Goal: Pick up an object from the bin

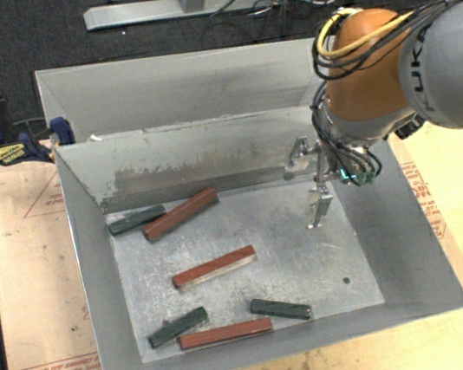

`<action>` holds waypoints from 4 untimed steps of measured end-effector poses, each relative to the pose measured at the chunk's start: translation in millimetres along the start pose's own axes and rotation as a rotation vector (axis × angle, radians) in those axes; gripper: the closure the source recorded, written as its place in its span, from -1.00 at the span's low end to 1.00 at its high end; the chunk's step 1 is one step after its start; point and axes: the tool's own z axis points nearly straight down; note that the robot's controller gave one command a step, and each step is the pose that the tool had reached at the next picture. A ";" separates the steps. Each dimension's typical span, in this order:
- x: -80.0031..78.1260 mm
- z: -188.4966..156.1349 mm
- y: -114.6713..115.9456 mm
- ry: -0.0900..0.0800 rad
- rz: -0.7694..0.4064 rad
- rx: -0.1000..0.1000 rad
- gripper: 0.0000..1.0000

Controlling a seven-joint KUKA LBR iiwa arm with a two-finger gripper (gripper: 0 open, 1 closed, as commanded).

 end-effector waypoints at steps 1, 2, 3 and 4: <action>19.2 -3.5 51.2 0.000 0.036 0.001 -1.00; 18.7 39.6 57.5 -0.009 0.025 -0.004 -1.00; -0.6 70.2 75.7 0.006 -0.018 0.002 -1.00; 38.8 79.1 102.3 -0.012 -0.129 -0.001 1.00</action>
Offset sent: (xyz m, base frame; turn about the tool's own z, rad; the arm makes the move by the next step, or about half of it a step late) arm -0.0214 0.0372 -0.0882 0.0195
